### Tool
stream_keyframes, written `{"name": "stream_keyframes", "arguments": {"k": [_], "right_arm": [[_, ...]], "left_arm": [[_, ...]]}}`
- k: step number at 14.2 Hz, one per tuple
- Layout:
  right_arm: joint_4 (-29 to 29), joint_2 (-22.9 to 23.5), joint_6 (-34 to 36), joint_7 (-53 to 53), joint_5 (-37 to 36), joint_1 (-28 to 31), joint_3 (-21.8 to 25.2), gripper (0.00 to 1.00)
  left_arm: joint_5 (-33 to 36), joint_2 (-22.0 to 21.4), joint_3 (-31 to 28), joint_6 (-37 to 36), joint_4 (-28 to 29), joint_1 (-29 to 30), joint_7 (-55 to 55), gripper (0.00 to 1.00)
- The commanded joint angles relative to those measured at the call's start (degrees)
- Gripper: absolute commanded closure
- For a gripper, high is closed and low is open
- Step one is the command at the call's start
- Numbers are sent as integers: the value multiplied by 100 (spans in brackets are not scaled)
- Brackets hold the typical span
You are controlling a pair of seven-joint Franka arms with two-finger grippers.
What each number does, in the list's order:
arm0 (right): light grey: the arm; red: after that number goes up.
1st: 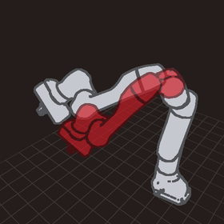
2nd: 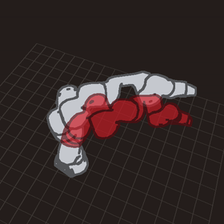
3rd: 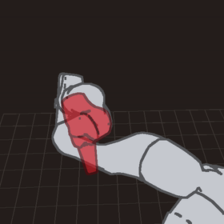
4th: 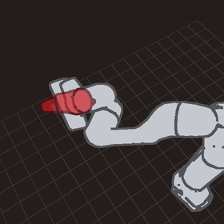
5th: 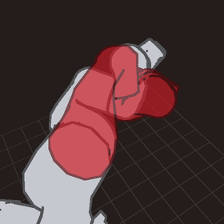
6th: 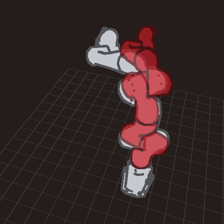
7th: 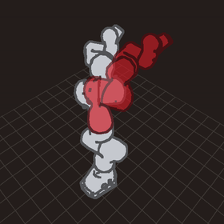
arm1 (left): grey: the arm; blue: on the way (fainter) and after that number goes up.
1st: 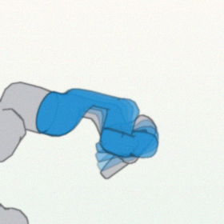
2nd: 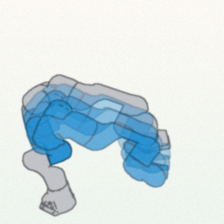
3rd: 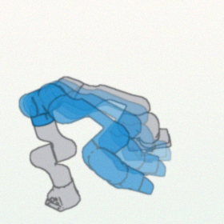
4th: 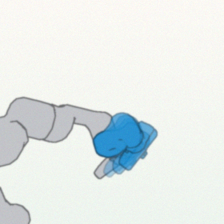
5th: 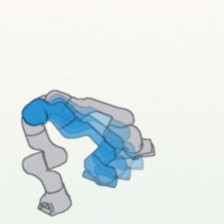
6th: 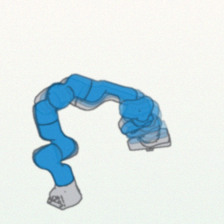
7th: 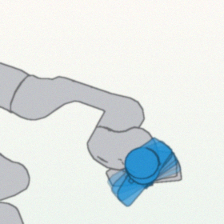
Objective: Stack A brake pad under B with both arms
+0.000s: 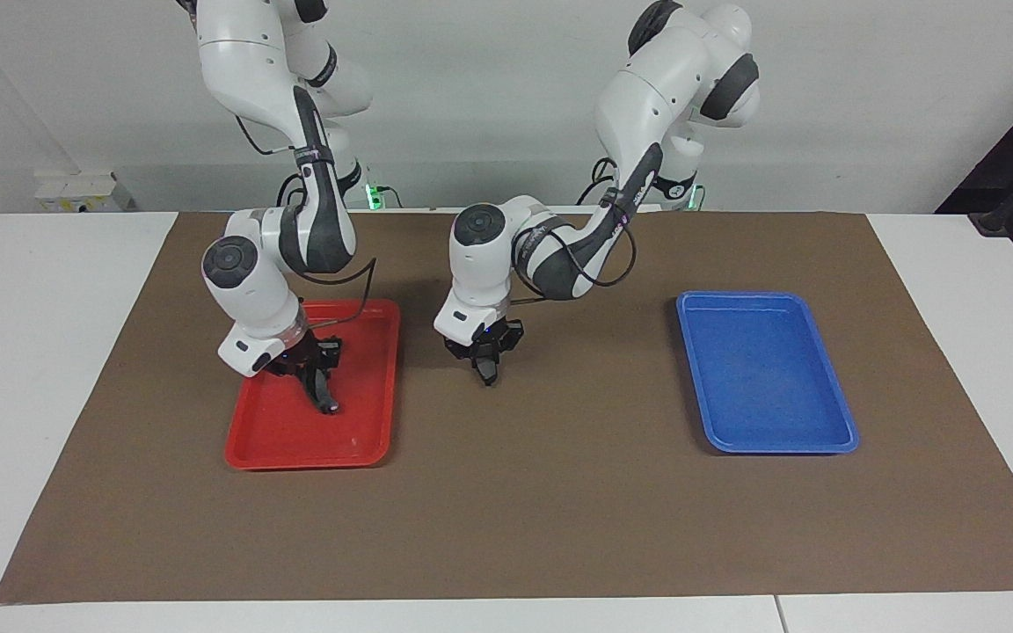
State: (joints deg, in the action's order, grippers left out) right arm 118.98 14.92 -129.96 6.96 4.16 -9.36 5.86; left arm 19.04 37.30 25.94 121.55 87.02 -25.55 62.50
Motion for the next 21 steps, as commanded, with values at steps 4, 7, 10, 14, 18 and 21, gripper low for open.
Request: {"name": "stream_keyframes", "arguments": {"k": [4,7,10,14,18,21], "right_arm": [[-261,-86,312,174,85,66,-23,100],[-682,-147,891,191,77,84,-23,100],[-1183,-147,1560,226,68,110,-15,100],[-1272,-147,1667,253,68,119,-15,100],[-1290,-147,1667,253,68,119,-15,100],[-1290,-147,1676,253,68,110,-15,100]], "left_arm": [[109,260,-98,61,-168,-108,201,99],[109,260,-98,62,-177,-108,192,86],[135,260,-106,-139,-290,-108,183,68],[161,226,-124,-457,-502,-90,157,49],[214,129,-168,-737,-650,-81,122,38],[267,-125,-238,-984,-792,-29,87,21]]}}
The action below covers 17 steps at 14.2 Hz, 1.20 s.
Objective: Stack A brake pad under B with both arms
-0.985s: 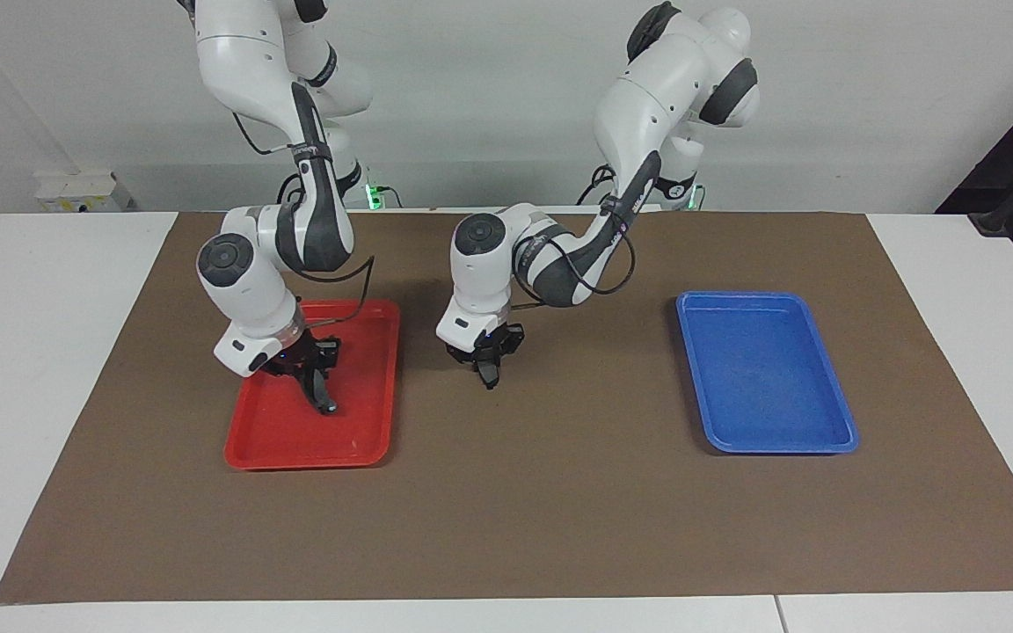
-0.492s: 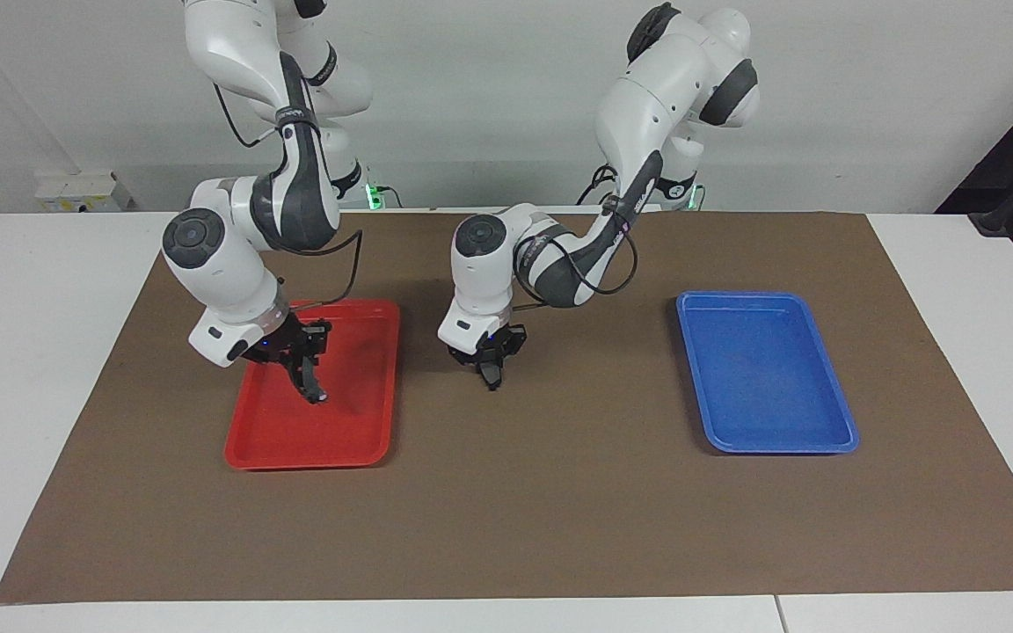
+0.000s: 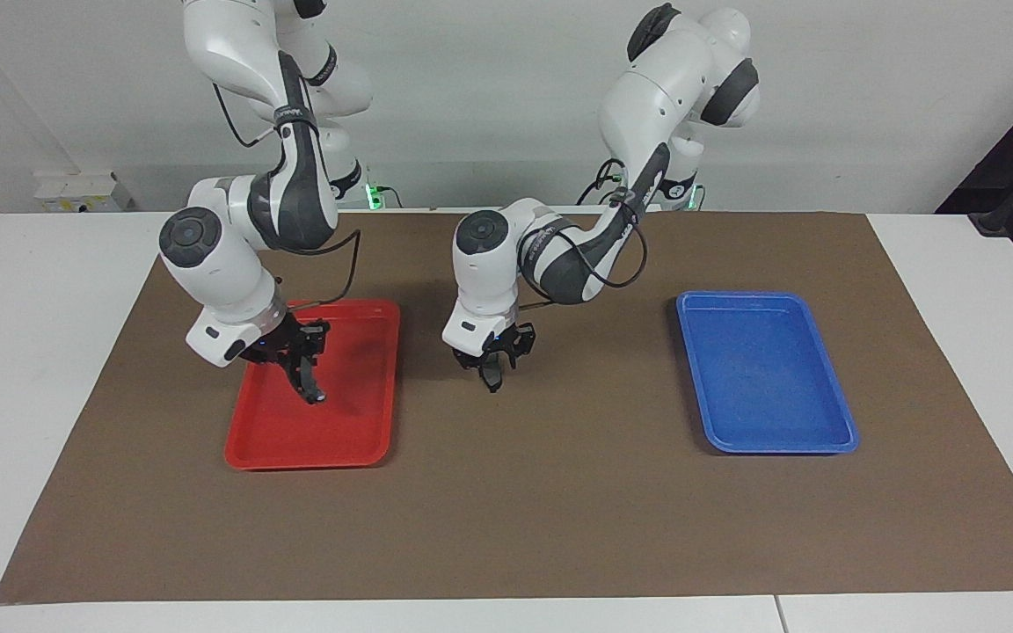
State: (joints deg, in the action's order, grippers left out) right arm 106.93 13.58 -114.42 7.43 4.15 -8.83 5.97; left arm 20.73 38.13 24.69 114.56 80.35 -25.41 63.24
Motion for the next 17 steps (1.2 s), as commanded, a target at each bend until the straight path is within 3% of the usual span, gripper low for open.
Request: {"name": "stream_keyframes", "arguments": {"k": [1,3,5,9,13,17], "right_arm": [[-85,-13,130,207,68,56,-26,100],[-137,-4,183,198,59,-5,-26,100],[-225,13,253,119,85,-84,-60,100],[-523,66,446,-722,112,-706,-96,100],[-814,241,315,-2120,243,-1577,-96,100],[-1139,803,-202,-2641,455,-2394,-96,100]], "left_arm": [[80,-348,-183,-293,-125,-34,-56,19],[19,-621,-263,-424,-125,114,-284,10],[-200,-919,-202,-1081,-134,369,-792,1],[-798,-1772,-298,-2155,-125,844,-2058,1],[-1149,-2510,-350,-2736,-64,1695,-3350,1],[-1782,-3187,-1771,-2825,304,1725,-4869,1]]}}
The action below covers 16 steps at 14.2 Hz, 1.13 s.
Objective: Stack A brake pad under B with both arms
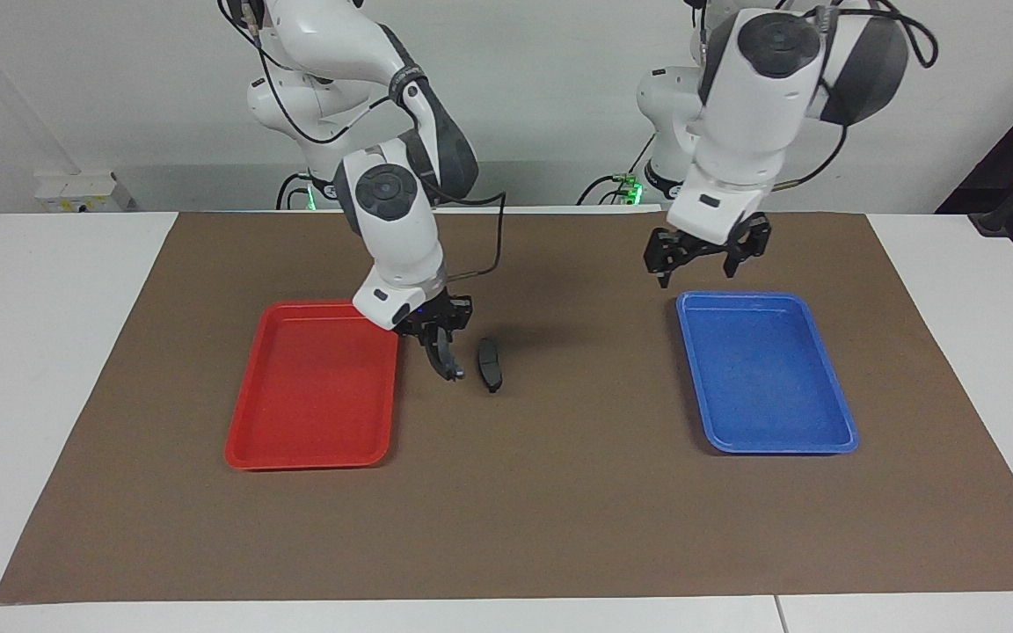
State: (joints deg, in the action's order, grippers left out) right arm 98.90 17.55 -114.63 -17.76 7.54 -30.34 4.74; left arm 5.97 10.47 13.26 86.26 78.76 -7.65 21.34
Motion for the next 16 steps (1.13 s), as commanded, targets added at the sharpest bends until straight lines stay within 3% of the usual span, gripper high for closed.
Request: {"name": "stream_keyframes", "arguments": {"k": [1,4,10,16], "right_arm": [[-353,511,-260,-148,116,-297,36,100],[-266,705,-489,-324,116,-498,27,100],[-125,829,-621,-500,98,-509,27,100],[130,794,-964,-185,54,-429,27,100]], "left_arm": [[-455,-528,-989,4,552,-78,-1058,1],[-746,-800,-1747,-39,780,-192,-1843,1],[-747,-1433,-1713,-40,1334,-158,-1783,0],[-738,-1425,-1687,13,1335,-105,-1826,0]]}}
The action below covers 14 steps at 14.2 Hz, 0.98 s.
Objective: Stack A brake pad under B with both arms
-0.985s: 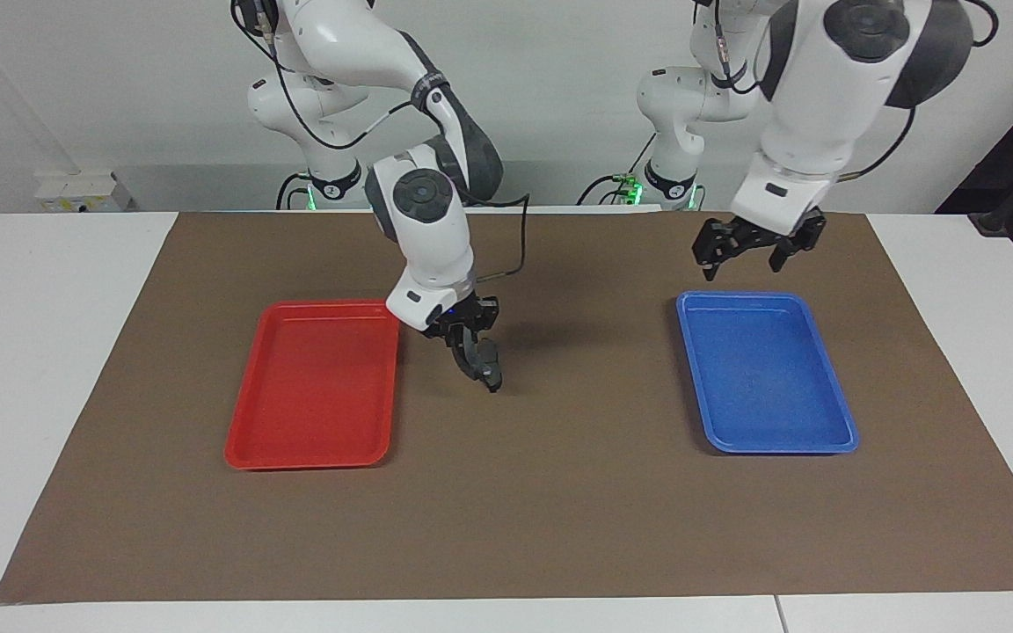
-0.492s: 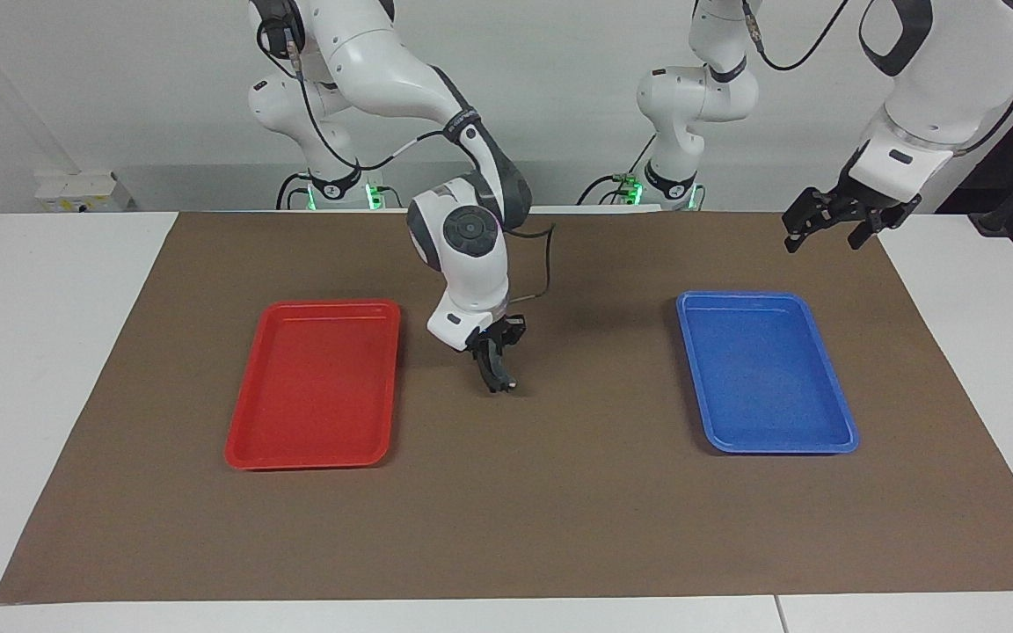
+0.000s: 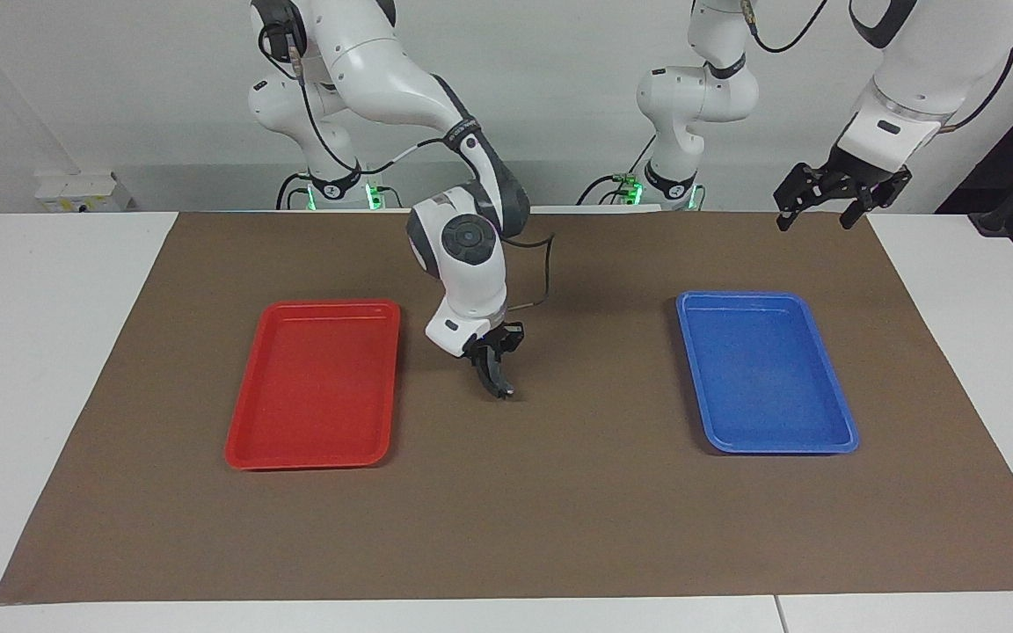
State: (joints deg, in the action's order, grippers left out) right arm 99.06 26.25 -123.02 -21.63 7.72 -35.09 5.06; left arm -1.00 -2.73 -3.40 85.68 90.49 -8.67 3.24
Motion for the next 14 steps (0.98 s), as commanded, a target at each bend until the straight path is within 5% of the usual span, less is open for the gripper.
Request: {"name": "stream_keyframes", "arguments": {"k": [1,14], "right_arm": [[122,-76,-134,229,46,55,-5,100],[403,-155,-292,431,46,19,-5,100]], "left_arm": [[-41,-96,-20,72,162,-3,-16,0],[-49,-70,-3,63,206,-20,-7,0]]}}
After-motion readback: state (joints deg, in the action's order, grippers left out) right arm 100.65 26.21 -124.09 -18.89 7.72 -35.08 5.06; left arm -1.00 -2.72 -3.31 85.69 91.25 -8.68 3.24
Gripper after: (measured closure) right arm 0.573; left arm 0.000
